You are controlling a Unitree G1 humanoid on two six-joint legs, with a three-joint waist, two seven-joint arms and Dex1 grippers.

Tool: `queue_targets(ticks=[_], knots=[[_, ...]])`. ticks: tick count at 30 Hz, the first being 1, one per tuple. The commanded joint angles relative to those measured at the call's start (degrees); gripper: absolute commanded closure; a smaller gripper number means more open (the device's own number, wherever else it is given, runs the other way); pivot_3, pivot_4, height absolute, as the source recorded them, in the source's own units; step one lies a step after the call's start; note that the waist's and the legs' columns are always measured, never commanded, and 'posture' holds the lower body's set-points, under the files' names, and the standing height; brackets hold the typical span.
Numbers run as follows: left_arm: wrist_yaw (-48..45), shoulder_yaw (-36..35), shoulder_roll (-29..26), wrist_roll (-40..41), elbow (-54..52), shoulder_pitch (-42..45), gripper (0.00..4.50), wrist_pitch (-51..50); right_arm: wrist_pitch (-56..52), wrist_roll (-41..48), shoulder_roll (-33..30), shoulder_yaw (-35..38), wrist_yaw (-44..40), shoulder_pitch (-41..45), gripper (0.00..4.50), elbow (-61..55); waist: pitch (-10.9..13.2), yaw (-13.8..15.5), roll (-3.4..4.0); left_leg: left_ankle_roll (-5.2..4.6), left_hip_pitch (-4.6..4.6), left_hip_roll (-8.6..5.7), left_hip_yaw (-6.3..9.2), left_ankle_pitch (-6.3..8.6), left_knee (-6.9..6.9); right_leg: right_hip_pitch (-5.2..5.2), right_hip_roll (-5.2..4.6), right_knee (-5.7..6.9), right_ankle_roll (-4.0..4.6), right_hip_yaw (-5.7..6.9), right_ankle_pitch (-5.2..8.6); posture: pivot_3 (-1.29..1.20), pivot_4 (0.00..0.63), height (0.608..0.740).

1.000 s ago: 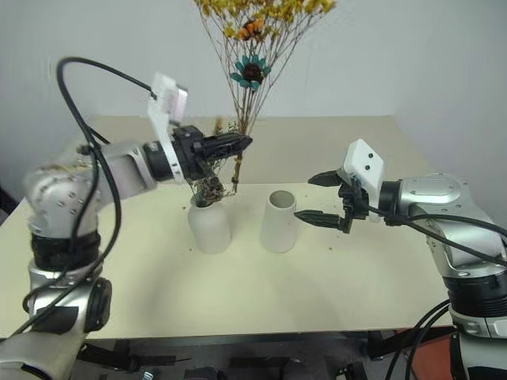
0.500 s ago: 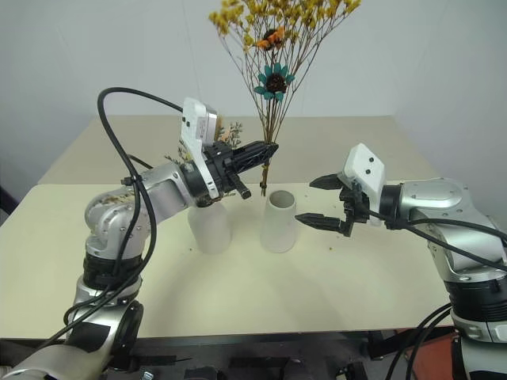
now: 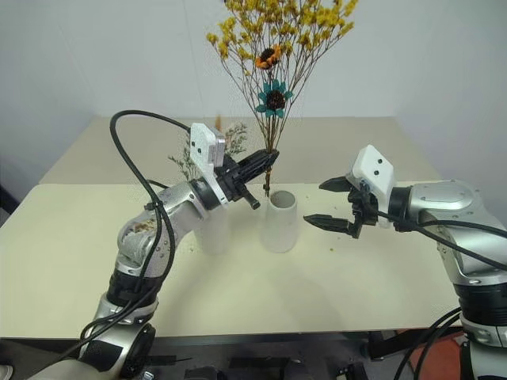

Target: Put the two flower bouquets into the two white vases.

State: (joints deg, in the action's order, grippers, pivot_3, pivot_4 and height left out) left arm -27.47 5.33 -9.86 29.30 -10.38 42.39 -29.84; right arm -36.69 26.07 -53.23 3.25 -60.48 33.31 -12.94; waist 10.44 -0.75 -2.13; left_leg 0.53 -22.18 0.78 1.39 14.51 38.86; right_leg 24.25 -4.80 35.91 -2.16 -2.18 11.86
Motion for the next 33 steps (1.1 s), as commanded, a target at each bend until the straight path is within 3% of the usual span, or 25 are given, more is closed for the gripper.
queue_targets(ticks=[1,18,33], knots=[[-0.4,0.2,1.4,-0.6,-1.1,0.4,4.47,1.9,-0.7,1.0,-1.2,3.0,0.9,0.3,0.00,-1.8,0.0,0.0,0.00,0.00,0.00,0.00,0.00,0.00,0.00,0.00,0.00,0.00,0.00,0.00,0.00,0.00,0.150,0.740],[-0.9,3.0,4.3,-3.4,-1.3,-2.8,4.47,2.9,-1.7,1.1,-1.7,3.5,1.8,-0.7,0.00,-2.4,0.0,0.0,0.00,0.00,0.00,0.00,0.00,0.00,0.00,-0.01,0.00,0.00,-0.01,0.00,0.00,0.00,0.150,0.740],[0.3,5.2,7.7,-10.8,4.8,-5.7,4.47,11.3,-2.5,2.1,-2.2,5.4,2.0,-2.2,0.00,-4.2,0.0,0.1,0.01,-0.01,0.05,0.00,0.00,0.01,0.01,-0.07,0.00,-0.01,-0.01,0.00,0.00,0.00,0.150,0.740]])
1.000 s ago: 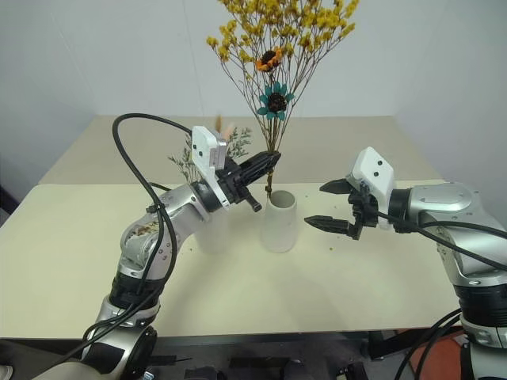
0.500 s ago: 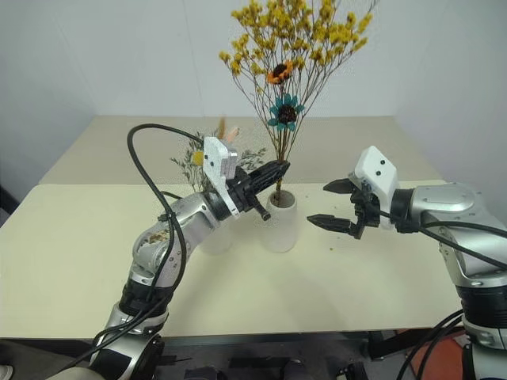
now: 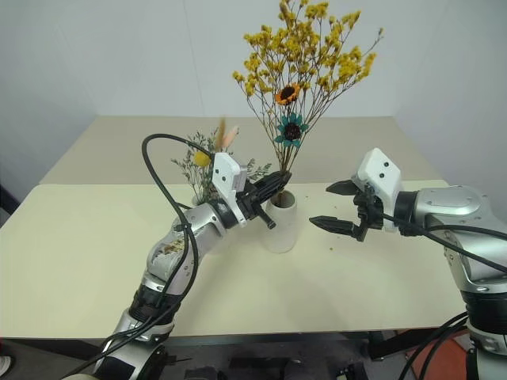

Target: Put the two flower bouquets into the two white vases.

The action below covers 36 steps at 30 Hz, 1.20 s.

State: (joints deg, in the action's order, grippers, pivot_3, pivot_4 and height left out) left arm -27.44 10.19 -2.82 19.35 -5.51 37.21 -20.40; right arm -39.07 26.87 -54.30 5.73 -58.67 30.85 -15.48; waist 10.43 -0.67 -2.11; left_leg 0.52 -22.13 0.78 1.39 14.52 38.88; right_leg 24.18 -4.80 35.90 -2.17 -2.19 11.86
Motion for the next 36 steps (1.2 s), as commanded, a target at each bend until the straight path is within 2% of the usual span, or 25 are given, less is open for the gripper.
queue_targets(ticks=[1,6,9,21,22,28,36], knots=[[0.2,0.4,0.8,-1.1,0.1,-0.6,4.47,2.0,-0.1,1.3,-1.1,2.9,0.3,0.3,0.00,-1.7,0.0,0.0,0.01,0.00,0.00,0.00,0.00,0.00,0.00,0.00,0.00,0.00,0.00,0.00,0.00,0.00,0.150,0.740],[-0.5,0.9,0.9,-1.8,-0.2,-1.2,4.47,1.3,0.0,1.7,-1.2,2.9,0.7,0.2,0.00,-1.9,0.0,0.0,0.01,0.00,0.00,0.00,0.00,0.00,0.00,-0.01,0.00,0.00,0.00,-0.01,0.00,0.00,0.150,0.740],[-0.4,1.1,0.8,-2.1,-0.3,-1.6,3.79,1.1,0.1,1.8,-1.2,2.8,0.9,0.3,0.00,-1.8,0.0,0.0,0.03,0.00,0.02,0.00,0.00,0.00,0.00,-0.02,0.00,0.00,0.00,-0.01,0.00,0.00,0.150,0.740],[0.8,0.7,0.0,-2.8,-1.8,-2.2,0.21,-1.5,0.4,1.8,-1.1,2.7,1.0,0.4,0.00,-1.8,-0.1,-0.1,0.09,-0.01,0.05,0.01,-0.01,0.01,0.00,-0.04,0.01,0.01,-0.01,-0.02,0.00,0.00,0.150,0.740],[0.8,0.7,-0.3,-2.9,-2.5,-2.4,0.03,-2.0,0.4,1.8,-1.1,2.6,1.1,0.4,0.00,-1.8,-0.1,-0.1,0.09,-0.01,0.05,0.01,-0.01,0.01,0.00,-0.04,0.01,0.01,-0.01,-0.02,0.00,0.00,0.150,0.740],[1.8,0.6,-2.4,-2.7,-7.4,-4.5,0.03,-6.1,0.6,1.7,-1.1,2.5,1.0,0.5,0.00,-1.6,-0.1,-0.1,0.11,-0.01,0.06,0.01,-0.01,0.01,0.00,-0.04,0.02,0.02,-0.01,-0.04,0.00,0.00,0.150,0.740],[8.4,-1.8,-3.3,-3.2,-11.9,-5.7,0.03,-16.8,1.1,1.5,-0.6,2.0,1.1,0.5,0.00,-1.6,-0.1,-0.1,0.12,-0.02,0.08,0.01,0.00,0.01,0.00,-0.06,0.02,0.04,-0.02,-0.03,0.01,0.00,0.150,0.740]])
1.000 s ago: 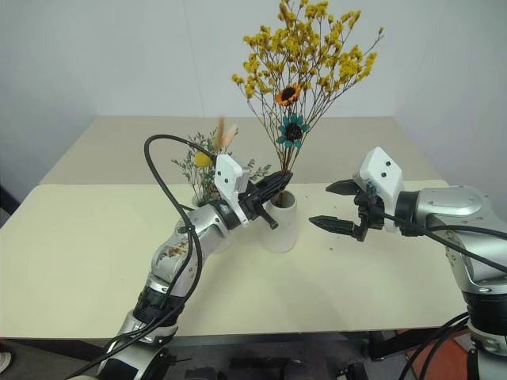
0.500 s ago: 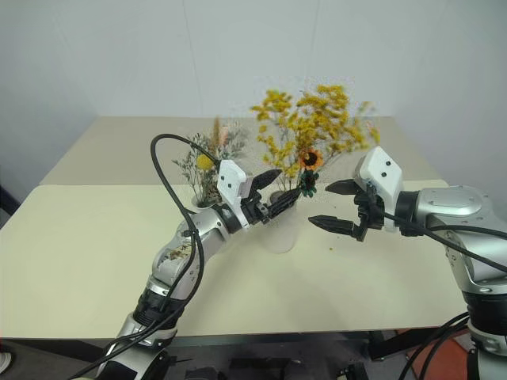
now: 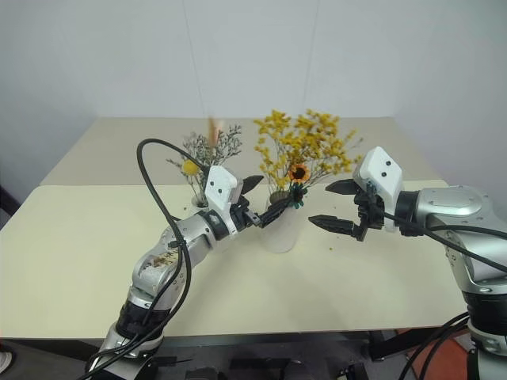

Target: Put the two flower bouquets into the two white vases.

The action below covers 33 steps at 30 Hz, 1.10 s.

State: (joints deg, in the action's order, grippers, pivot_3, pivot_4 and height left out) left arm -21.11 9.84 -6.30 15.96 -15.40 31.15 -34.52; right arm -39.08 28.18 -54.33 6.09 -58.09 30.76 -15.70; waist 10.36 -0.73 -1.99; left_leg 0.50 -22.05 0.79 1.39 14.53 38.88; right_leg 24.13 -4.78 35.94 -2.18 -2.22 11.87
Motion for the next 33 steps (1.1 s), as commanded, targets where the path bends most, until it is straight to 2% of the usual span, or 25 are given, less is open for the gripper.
queue_targets(ticks=[1,6,13,24,28,33], knots=[[2.4,-1.7,0.0,0.2,-2.3,0.5,0.03,-3.3,1.1,0.2,-0.5,1.6,0.5,0.7,0.00,-1.4,0.0,0.0,0.00,0.00,-0.02,0.00,0.00,0.00,0.00,0.02,0.00,0.00,0.00,0.00,0.00,0.00,0.150,0.740],[2.3,-3.3,-1.8,2.1,-7.0,0.1,0.03,-8.4,1.1,0.3,-0.7,1.8,0.4,0.3,0.00,-1.6,0.0,-0.1,0.00,0.00,-0.01,0.00,0.00,0.00,-0.01,0.02,0.01,0.00,0.01,0.00,0.00,0.00,0.150,0.740],[-3.7,-5.7,-10.1,7.8,-17.3,-0.9,0.03,-11.8,1.1,0.3,-1.0,1.7,0.0,0.4,0.00,-1.3,0.0,-0.1,0.00,-0.01,-0.04,0.02,0.00,0.01,-0.01,0.06,0.03,0.00,0.01,-0.02,0.00,0.00,0.150,0.740],[-5.1,-12.8,-14.3,17.2,-22.8,3.5,0.03,-13.9,1.8,-0.3,-0.6,0.6,-0.7,1.7,0.00,0.0,0.0,-0.1,0.00,-0.01,-0.04,0.03,0.00,0.01,-0.01,0.06,0.03,-0.02,0.01,-0.01,0.00,0.00,0.150,0.740],[-7.8,-17.9,-20.7,23.2,-24.5,4.5,0.03,-17.0,1.6,0.1,-0.9,1.0,-1.0,1.5,0.00,-0.2,0.0,-0.4,0.00,-0.01,-0.01,0.04,-0.01,0.01,-0.01,0.06,0.04,0.02,0.01,-0.03,0.00,0.00,0.150,0.740],[-12.9,-25.1,-31.5,28.8,-24.9,2.8,0.03,-17.5,1.5,0.8,-2.2,2.1,-2.4,1.1,0.00,-0.5,0.0,-0.3,0.01,-0.01,-0.02,0.05,-0.01,0.01,-0.02,0.09,0.05,0.01,0.00,-0.03,0.02,0.00,0.150,0.740]])
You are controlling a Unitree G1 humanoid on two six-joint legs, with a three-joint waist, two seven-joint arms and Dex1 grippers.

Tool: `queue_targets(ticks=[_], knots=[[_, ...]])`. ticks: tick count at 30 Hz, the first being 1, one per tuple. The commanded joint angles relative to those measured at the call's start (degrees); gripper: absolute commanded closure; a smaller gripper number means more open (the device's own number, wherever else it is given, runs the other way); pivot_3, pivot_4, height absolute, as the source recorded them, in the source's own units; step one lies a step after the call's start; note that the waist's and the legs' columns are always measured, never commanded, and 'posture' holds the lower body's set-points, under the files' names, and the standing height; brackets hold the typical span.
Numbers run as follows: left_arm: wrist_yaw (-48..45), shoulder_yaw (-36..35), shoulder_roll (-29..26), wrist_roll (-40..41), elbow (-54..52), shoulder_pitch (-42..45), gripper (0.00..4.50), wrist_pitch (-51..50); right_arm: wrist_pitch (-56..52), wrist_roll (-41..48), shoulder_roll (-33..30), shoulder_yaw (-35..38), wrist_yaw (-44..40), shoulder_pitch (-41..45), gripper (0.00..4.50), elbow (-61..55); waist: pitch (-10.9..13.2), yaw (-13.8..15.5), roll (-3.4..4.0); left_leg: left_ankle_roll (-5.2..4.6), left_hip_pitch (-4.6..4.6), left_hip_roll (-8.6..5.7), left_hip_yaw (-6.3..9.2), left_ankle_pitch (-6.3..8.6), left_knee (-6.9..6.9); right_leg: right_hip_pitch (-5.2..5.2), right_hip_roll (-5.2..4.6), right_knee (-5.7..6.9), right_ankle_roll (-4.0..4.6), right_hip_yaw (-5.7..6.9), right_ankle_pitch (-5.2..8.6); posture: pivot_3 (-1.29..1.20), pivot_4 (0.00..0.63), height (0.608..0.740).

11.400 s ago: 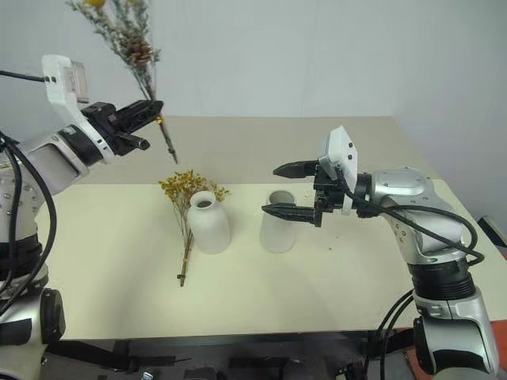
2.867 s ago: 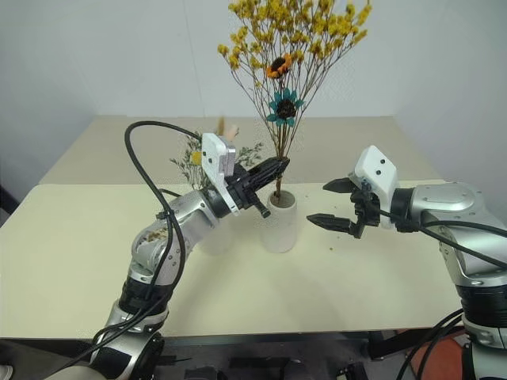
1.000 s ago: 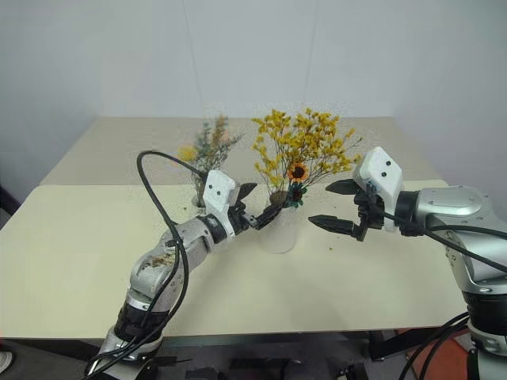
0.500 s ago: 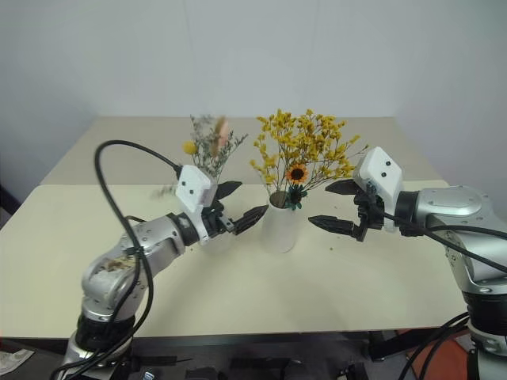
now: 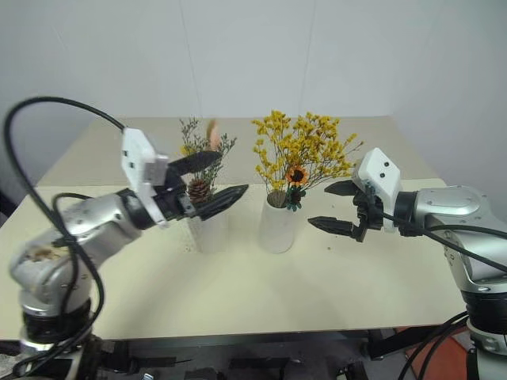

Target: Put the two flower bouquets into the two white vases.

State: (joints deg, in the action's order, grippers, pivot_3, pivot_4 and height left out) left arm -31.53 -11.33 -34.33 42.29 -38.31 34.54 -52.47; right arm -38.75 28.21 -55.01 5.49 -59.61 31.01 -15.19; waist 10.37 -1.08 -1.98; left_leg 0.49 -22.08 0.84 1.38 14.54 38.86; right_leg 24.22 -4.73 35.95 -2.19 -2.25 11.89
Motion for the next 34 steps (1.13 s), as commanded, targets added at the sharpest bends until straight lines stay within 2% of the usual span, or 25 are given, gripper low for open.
queue_targets(ticks=[1,10,14,20,24,28,34], knots=[[-3.5,-5.6,-5.7,2.8,-1.4,-1.3,0.03,0.8,1.2,0.8,-2.0,2.8,-1.2,0.7,0.00,-0.9,0.0,0.1,0.00,0.00,0.00,0.00,0.00,0.00,0.00,-0.01,0.00,0.00,0.00,0.00,0.00,0.00,0.150,0.740],[-10.4,-14.8,-16.5,3.2,3.6,-8.9,0.03,5.0,0.1,2.0,-5.1,5.9,-3.4,-2.8,0.00,-2.1,0.0,0.2,0.00,0.00,-0.01,0.02,-0.02,0.00,-0.02,0.00,0.00,-0.03,0.00,0.03,0.03,0.00,0.150,0.740],[-17.3,-18.3,-19.7,2.1,4.6,-16.3,0.03,9.1,-1.1,3.8,-6.5,9.0,-3.7,-5.7,0.00,-3.8,0.0,0.2,0.02,0.00,-0.01,0.04,-0.04,0.00,-0.03,0.02,0.00,-0.03,0.01,0.02,0.03,0.00,0.150,0.740],[-22.6,-20.4,-21.0,-0.5,5.9,-25.2,0.03,14.6,-2.3,6.4,-7.4,14.4,-2.8,-10.6,0.00,-7.2,0.0,0.2,0.02,0.00,0.03,0.08,-0.10,0.00,-0.05,0.01,0.00,-0.03,-0.04,0.02,0.10,0.00,0.150,0.740],[-25.0,-22.7,-20.8,-0.6,5.7,-29.6,0.03,16.8,-1.4,7.9,-5.2,18.6,-0.6,-14.1,0.00,-9.4,0.0,0.3,0.02,-0.01,0.01,0.10,-0.11,0.01,-0.07,0.02,0.00,-0.04,-0.03,0.02,0.11,0.00,0.150,0.740],[-26.1,-23.5,-21.1,-0.8,6.0,-31.7,0.03,18.0,1.1,8.1,-3.0,21.1,0.4,-16.8,0.00,-10.5,0.0,0.3,0.02,-0.01,0.02,0.11,-0.12,0.01,-0.06,0.01,0.01,-0.04,-0.07,0.01,0.13,0.00,0.150,0.740],[-27.5,-23.9,-22.3,-0.4,6.3,-33.1,0.03,18.6,0.3,9.0,-3.4,22.1,0.1,-18.5,0.00,-8.6,0.0,0.2,0.02,-0.02,0.03,0.12,-0.14,0.02,-0.07,0.02,0.02,-0.04,-0.08,0.00,0.15,0.00,0.150,0.740]])
